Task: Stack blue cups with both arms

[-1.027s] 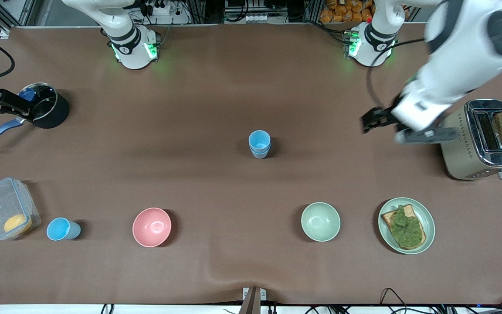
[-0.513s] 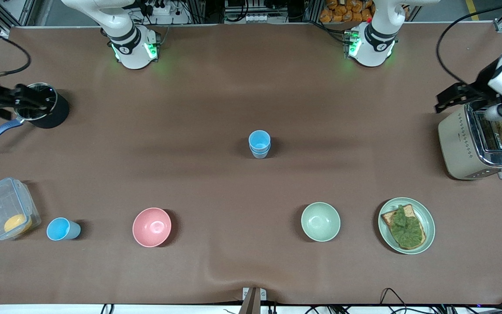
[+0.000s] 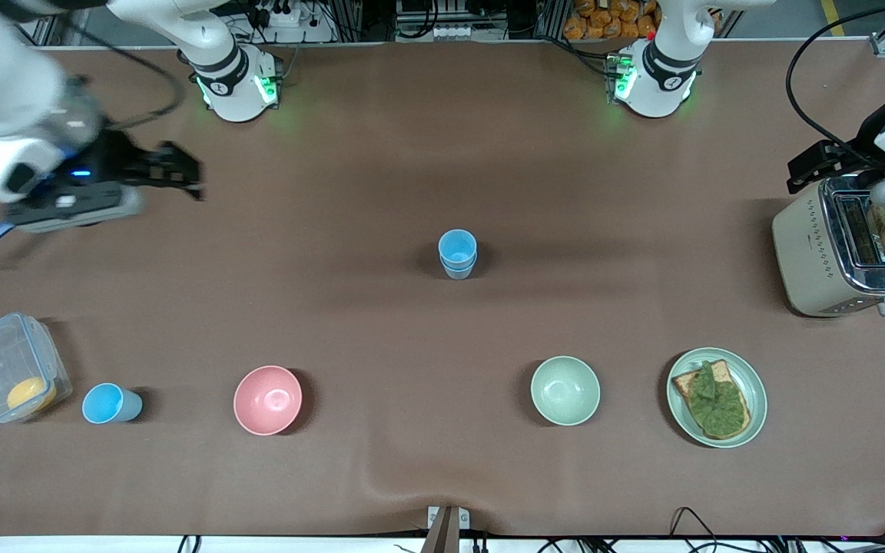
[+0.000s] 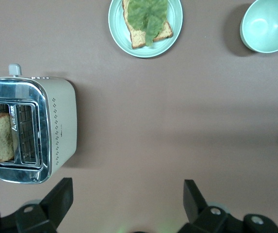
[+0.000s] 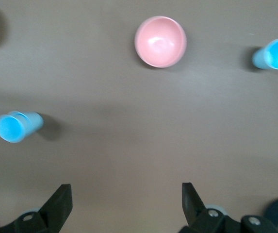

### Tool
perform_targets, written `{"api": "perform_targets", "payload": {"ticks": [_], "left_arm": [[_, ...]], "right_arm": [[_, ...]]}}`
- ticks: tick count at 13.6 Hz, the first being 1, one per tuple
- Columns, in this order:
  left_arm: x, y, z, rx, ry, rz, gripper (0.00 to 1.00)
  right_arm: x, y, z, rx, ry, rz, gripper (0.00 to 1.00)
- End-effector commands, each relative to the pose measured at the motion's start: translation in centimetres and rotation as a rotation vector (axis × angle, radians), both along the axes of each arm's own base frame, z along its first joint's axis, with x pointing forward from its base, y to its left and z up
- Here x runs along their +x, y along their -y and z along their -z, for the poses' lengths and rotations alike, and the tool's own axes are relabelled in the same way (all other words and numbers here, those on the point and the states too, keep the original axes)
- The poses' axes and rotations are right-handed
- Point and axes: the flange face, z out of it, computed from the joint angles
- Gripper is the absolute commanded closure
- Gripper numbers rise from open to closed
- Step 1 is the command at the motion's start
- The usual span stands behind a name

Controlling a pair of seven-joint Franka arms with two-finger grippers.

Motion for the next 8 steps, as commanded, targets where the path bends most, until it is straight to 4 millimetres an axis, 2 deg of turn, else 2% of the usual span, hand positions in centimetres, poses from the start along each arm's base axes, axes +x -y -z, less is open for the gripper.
{"api": "perform_targets", "payload": {"ticks": [1, 4, 5, 6, 7, 8], "left_arm": [[0.1, 0.4, -0.2, 0.023, -0.012, 0.007, 0.0], [0.1, 1.1, 0.1, 0.011, -0.019, 0.014, 0.0], [0.6, 1.1, 0.7, 0.021, -0.026, 0.016, 0.0], [0.8, 0.8, 0.7, 0.019, -0.024, 0.01, 0.0], [0.8, 0.6, 0.7, 0.016, -0.025, 0.007, 0.0], [0.8, 0.4, 0.6, 0.015, -0.024, 0.017, 0.0]], "right_arm": [[0.5, -4.8, 2.0, 0.039, 0.014, -0.003, 0.0], [-0.1, -8.0, 3.4, 0.03, 0.009, -0.053, 0.0], [0.0, -7.5, 3.4, 0.027, -0.001, -0.048, 0.0], [0.5, -5.9, 3.2, 0.021, -0.005, -0.041, 0.0], [1.1, -2.1, 2.5, 0.001, -0.029, 0.015, 0.0], [1.8, 3.4, 1.9, -0.02, -0.073, 0.102, 0.0]]}}
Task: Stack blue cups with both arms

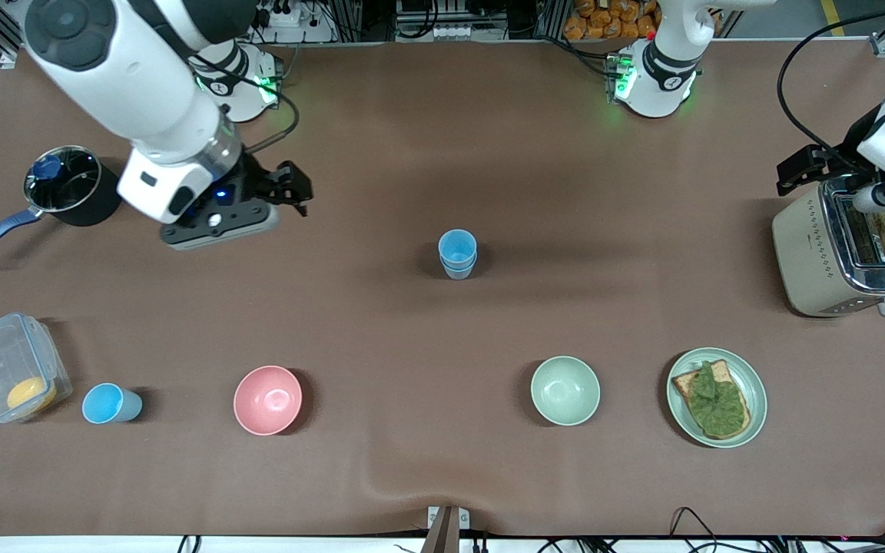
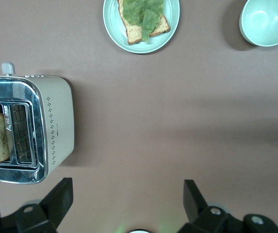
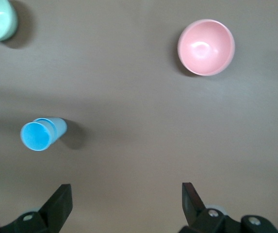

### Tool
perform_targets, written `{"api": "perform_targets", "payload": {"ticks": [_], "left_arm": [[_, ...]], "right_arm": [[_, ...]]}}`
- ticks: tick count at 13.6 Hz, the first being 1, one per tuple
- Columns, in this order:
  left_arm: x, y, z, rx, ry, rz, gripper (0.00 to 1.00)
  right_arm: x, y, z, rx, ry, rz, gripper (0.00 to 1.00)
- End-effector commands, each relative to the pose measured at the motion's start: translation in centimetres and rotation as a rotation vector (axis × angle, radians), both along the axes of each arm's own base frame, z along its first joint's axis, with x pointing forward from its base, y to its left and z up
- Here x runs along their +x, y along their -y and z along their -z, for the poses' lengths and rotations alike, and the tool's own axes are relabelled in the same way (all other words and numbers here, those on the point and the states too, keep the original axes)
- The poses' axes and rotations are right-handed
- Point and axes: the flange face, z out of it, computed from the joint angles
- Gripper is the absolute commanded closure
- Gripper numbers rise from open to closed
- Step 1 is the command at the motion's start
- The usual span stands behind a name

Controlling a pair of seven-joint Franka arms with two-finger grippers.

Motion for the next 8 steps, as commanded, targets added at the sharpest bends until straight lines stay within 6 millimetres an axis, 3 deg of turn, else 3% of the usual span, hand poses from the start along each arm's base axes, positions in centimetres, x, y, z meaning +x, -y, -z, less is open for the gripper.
{"api": "perform_targets", "payload": {"ticks": [1, 2, 3, 6, 8], "left_arm": [[0.2, -0.3, -0.6, 0.009, 0.001, 0.006, 0.0], [0.3, -0.2, -0.6, 0.008, 0.001, 0.007, 0.0], [0.2, -0.1, -0.6, 0.006, 0.001, 0.004, 0.0], [0.1, -0.2, -0.9, 0.006, 0.003, -0.001, 0.0], [0.1, -0.1, -0.8, 0.005, 0.001, -0.001, 0.0]], "right_arm": [[1.7, 13.2, -2.3, -0.013, -0.066, 0.192, 0.0], [2.4, 17.5, -3.5, -0.004, -0.046, 0.261, 0.0], [2.7, 19.6, -4.7, -0.008, -0.018, 0.293, 0.0], [2.7, 20.7, -5.1, -0.155, 0.013, 0.272, 0.0], [2.7, 21.5, -5.2, -0.138, 0.008, 0.266, 0.0]]}}
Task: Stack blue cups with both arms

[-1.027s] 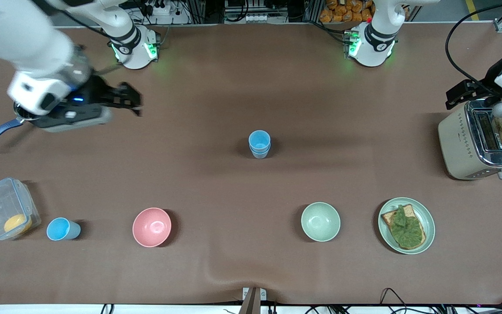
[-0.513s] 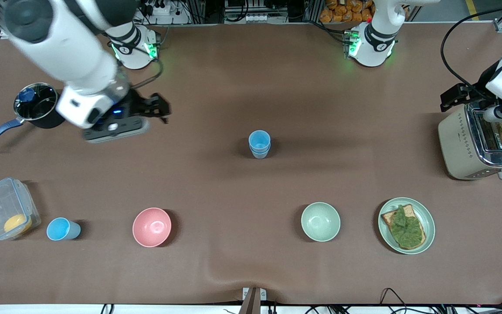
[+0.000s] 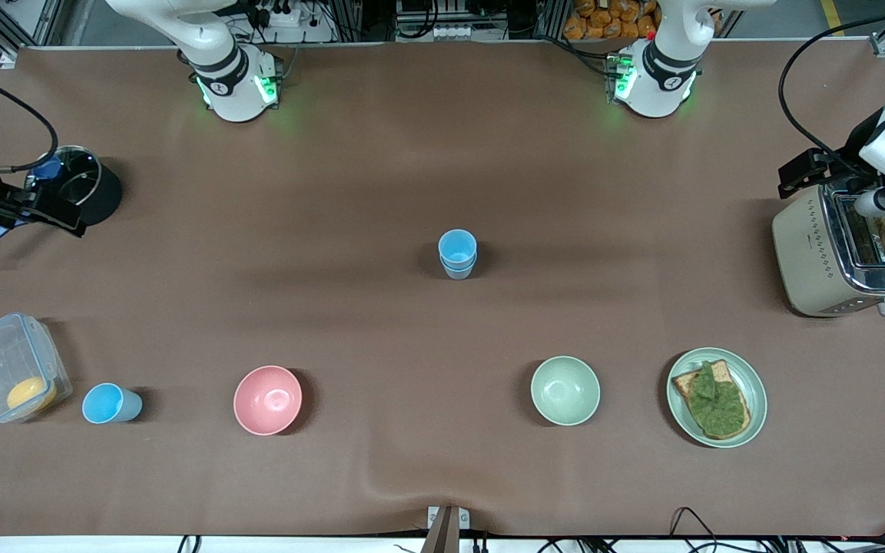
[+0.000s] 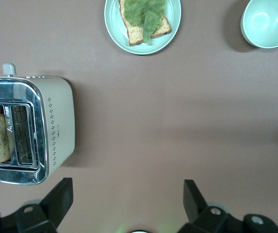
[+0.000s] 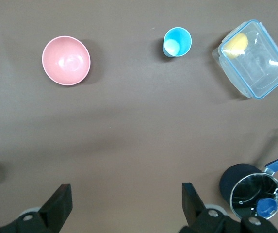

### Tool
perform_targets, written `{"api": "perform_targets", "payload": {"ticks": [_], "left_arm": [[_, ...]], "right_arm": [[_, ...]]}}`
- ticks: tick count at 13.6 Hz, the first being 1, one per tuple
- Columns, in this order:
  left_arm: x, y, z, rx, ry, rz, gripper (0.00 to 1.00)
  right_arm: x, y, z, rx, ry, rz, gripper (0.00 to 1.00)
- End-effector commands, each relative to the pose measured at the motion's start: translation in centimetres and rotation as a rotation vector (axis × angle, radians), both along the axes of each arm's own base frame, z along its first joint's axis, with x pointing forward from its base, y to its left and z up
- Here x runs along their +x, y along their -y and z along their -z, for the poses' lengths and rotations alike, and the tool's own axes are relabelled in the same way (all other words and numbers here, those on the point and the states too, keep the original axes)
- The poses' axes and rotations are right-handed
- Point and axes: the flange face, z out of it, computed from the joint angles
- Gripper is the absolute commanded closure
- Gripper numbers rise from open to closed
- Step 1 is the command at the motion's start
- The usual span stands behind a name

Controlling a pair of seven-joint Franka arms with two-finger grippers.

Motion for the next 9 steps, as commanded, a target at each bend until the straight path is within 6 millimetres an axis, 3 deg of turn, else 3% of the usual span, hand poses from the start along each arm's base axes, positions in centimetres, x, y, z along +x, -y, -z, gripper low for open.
{"api": "perform_targets", "payload": {"ticks": [1, 9], "left_arm": [[-0.11, -0.04, -0.67, 0.006, -0.003, 0.003, 0.0], [-0.56, 0.38, -1.4, -0.032, 0.005, -0.004, 0.0]], "right_arm": [[-0.12, -0.18, -0.59, -0.002, 0.0, -0.018, 0.0], [-0.47, -0.04, -0.64, 0.034, -0.02, -0.039, 0.0]]}}
